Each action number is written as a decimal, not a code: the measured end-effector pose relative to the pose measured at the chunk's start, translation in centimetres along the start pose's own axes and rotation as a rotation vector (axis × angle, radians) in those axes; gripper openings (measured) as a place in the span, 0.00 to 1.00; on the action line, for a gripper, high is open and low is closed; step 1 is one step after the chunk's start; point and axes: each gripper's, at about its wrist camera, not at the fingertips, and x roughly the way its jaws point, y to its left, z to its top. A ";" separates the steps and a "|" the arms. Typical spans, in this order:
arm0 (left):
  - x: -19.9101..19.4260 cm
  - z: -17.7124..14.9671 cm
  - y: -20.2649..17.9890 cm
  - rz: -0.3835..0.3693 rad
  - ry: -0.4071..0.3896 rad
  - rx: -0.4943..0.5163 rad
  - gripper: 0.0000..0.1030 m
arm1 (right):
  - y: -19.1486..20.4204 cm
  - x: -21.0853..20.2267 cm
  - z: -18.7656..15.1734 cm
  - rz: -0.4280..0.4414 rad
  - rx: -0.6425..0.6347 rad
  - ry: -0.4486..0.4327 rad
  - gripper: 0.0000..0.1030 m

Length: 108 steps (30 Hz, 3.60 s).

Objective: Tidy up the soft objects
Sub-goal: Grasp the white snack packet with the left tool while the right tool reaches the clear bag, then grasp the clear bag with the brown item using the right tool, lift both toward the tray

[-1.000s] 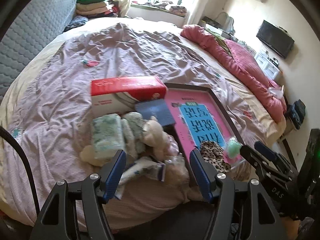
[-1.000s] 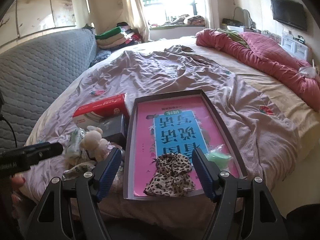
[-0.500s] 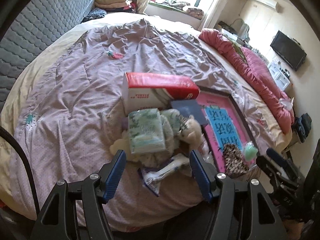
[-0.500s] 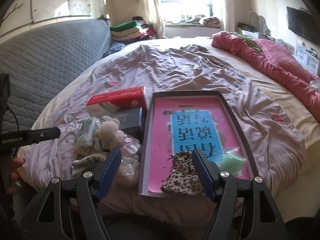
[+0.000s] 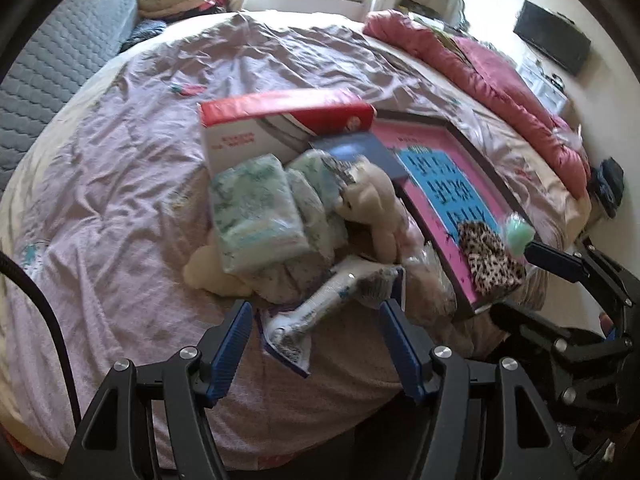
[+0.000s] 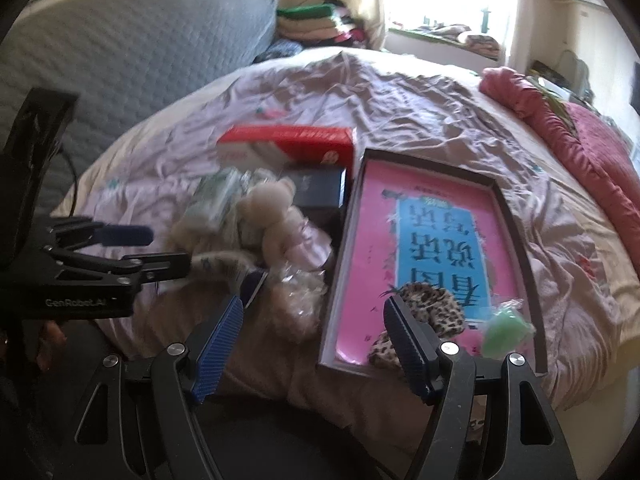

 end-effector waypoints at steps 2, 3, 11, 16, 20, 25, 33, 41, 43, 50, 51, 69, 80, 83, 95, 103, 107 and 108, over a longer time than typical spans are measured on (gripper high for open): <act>0.7 0.0 -0.3 0.000 0.017 0.019 0.63 | 0.5 0.5 -0.2 0.000 -0.027 0.019 0.72; 1.0 0.0 -0.4 -0.002 0.022 0.026 0.63 | 0.8 0.8 -0.3 0.000 -0.043 0.028 0.72; 2.8 0.1 0.0 -0.057 0.058 0.019 0.61 | 1.8 2.6 -0.7 0.000 -0.118 0.075 0.72; 3.1 0.4 0.8 -0.096 0.051 -0.015 0.52 | 2.8 4.3 -0.7 -0.028 -0.199 0.099 0.72; 3.7 0.4 0.8 -0.093 0.061 -0.007 0.44 | 3.5 5.5 -0.7 -0.054 -0.269 0.103 0.72; 3.9 0.2 0.5 -0.080 0.065 0.026 0.43 | 4.3 7.0 -0.8 -0.092 -0.339 0.119 0.73; 4.3 0.1 1.1 -0.101 0.064 -0.001 0.43 | 4.8 8.2 -0.6 -0.092 -0.381 0.120 0.57; 4.9 -0.1 0.2 -0.055 0.073 0.035 0.41 | 3.4 8.2 -0.5 -0.030 -0.269 0.127 0.47; 5.0 -0.2 0.0 -0.045 0.070 0.033 0.38 | 2.3 7.6 -0.3 0.015 -0.199 0.117 0.45; 4.6 -0.5 0.2 -0.050 0.049 0.005 0.29 | 0.8 5.7 0.2 0.095 -0.081 0.066 0.44; 4.5 -0.5 0.3 -0.059 0.048 -0.004 0.28 | 0.8 5.5 0.3 0.100 -0.074 0.065 0.44; -1.2 0.9 -2.1 -0.064 0.002 0.028 0.28 | -3.5 1.0 2.1 0.169 0.121 0.006 0.44; -1.4 0.7 -1.5 -0.039 0.024 -0.008 0.28 | -4.7 0.4 1.5 0.179 0.163 -0.010 0.44; -2.1 1.0 -2.1 -0.035 0.007 0.007 0.28 | -4.9 0.3 1.5 0.177 0.167 -0.014 0.44; -4.0 4.4 -7.1 -0.045 -0.059 0.083 0.28 | -8.3 -2.3 1.7 0.124 0.216 -0.088 0.44; -3.7 6.1 -10.5 -0.065 -0.069 0.136 0.28 | -12.0 -4.3 1.1 0.081 0.284 -0.134 0.44; -2.9 6.5 -12.0 -0.072 -0.063 0.154 0.28 | -13.8 -5.0 0.6 0.056 0.316 -0.144 0.44; -2.7 6.6 -12.2 -0.074 -0.059 0.159 0.28 | -14.2 -5.1 0.4 0.052 0.324 -0.146 0.44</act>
